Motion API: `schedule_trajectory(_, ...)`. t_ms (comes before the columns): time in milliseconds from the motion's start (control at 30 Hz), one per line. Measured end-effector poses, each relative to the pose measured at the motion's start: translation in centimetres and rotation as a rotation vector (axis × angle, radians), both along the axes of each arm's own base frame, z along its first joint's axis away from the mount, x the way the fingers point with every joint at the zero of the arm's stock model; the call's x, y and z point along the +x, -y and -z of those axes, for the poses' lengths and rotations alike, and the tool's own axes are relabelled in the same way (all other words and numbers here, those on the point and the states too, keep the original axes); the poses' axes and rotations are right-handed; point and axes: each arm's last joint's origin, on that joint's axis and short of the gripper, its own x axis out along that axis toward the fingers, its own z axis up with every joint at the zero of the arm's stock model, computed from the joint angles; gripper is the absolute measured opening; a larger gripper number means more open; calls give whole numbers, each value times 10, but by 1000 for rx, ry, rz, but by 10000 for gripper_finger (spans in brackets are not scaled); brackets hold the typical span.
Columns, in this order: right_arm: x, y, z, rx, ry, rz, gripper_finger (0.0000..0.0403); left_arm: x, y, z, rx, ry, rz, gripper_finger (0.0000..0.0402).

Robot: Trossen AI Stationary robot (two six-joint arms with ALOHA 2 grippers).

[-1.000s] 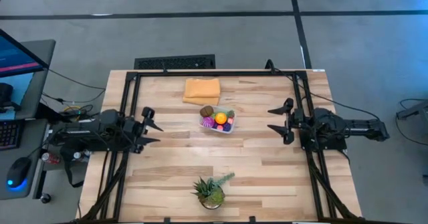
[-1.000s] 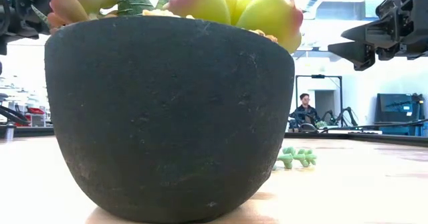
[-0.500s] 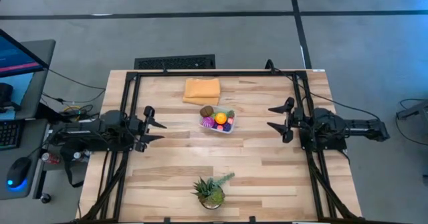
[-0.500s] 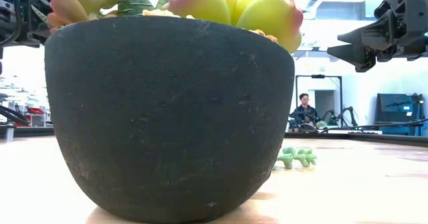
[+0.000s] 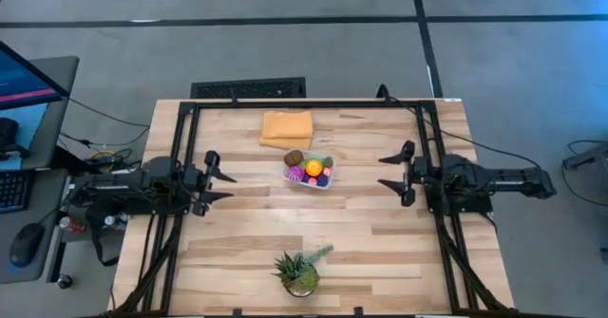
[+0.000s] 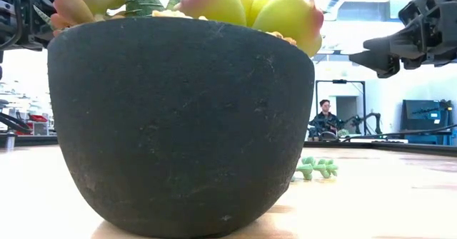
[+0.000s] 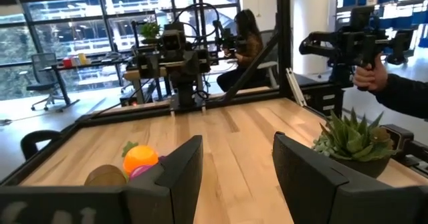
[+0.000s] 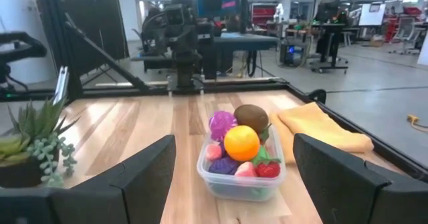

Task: Pick and placing Produce into tupperware
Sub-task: Return to Home Position

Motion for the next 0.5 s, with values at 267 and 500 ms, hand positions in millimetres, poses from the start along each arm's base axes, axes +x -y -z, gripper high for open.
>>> schedule_trajectory(267, 3, 1, 4, -13, -45, 15, 296, 1, -6, 4, -29, -37, -192, 171)
schedule_trajectory(500, 5, 4, 7, -11, -85, 39, 296, 2, -6, 5, -37, -56, -219, 171)
